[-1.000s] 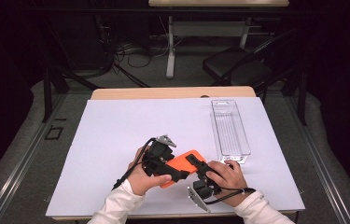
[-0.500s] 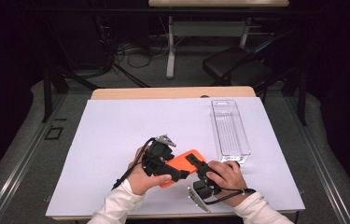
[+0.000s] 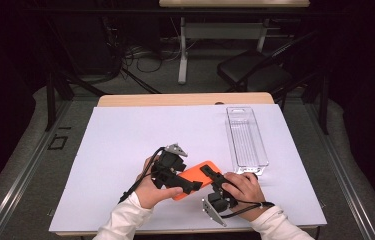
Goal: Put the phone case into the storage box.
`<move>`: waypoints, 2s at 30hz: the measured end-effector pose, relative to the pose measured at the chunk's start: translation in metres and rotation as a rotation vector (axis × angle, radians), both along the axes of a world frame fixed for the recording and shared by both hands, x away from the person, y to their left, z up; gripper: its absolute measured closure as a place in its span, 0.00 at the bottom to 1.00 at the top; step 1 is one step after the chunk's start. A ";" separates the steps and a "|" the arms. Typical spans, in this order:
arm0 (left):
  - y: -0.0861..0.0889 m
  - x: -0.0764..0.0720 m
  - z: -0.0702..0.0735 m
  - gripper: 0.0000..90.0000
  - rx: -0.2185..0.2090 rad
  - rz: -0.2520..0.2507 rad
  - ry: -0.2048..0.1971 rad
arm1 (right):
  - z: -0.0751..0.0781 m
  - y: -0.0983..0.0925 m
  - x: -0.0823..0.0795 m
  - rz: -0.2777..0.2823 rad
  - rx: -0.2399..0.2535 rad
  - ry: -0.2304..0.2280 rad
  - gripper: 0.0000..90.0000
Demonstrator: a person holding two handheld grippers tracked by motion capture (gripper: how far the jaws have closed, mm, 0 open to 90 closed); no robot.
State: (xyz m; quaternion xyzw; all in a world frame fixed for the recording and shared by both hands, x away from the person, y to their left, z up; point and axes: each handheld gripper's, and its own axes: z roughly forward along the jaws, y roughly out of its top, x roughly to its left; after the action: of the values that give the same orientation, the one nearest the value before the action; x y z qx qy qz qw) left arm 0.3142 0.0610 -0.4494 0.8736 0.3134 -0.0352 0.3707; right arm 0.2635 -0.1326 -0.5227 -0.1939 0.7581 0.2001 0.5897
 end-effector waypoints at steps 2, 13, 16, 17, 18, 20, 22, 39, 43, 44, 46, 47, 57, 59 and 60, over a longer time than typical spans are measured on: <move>0.002 0.000 0.003 0.17 -0.015 0.000 -0.001 | -0.001 -0.001 0.001 -0.011 0.001 0.007 0.96; 0.020 0.001 0.016 0.17 -0.065 0.031 -0.031 | -0.002 -0.004 0.004 -0.017 0.007 0.016 0.96; 0.025 0.003 0.017 0.17 -0.069 0.040 -0.033 | -0.002 -0.007 0.004 -0.031 0.015 0.020 0.96; 0.027 0.004 0.017 0.17 -0.070 0.043 -0.033 | -0.002 -0.008 0.004 -0.032 0.019 0.021 0.96; 0.028 0.005 0.017 0.17 -0.070 0.046 -0.032 | -0.003 -0.008 0.005 -0.030 0.030 0.024 0.96; 0.030 0.006 0.017 0.17 -0.072 0.054 -0.038 | -0.003 -0.010 0.005 -0.039 0.031 0.027 0.96; 0.032 0.007 0.016 0.17 -0.070 0.062 -0.038 | -0.003 -0.011 0.005 -0.039 0.033 0.030 0.96; 0.045 0.010 0.020 0.18 -0.084 0.093 -0.061 | 0.001 -0.020 0.008 -0.062 0.045 0.045 0.96; 0.047 0.012 0.020 0.18 -0.082 0.104 -0.059 | 0.001 -0.021 0.009 -0.062 0.056 0.055 0.96; 0.048 0.012 0.020 0.18 -0.083 0.108 -0.060 | 0.001 -0.022 0.008 -0.070 0.057 0.059 0.96; 0.049 0.013 0.020 0.18 -0.084 0.109 -0.062 | 0.002 -0.023 0.009 -0.065 0.070 0.066 0.96; 0.050 0.013 0.020 0.18 -0.084 0.113 -0.066 | 0.002 -0.024 0.009 -0.065 0.076 0.071 0.96; 0.057 0.013 0.024 0.19 -0.092 0.128 -0.084 | 0.005 -0.029 0.013 -0.065 0.135 0.150 0.96; 0.059 0.014 0.024 0.19 -0.094 0.132 -0.087 | 0.005 -0.030 0.013 -0.071 0.169 0.190 0.97; 0.060 0.015 0.024 0.19 -0.094 0.134 -0.087 | 0.006 -0.031 0.014 -0.071 0.181 0.209 0.97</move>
State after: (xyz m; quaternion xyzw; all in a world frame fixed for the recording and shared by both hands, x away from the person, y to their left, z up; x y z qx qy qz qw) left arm 0.3287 0.1208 -0.4253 0.8329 0.3529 0.0133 0.4261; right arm 0.2775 -0.1634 -0.5169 -0.0908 0.8006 0.2658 0.5293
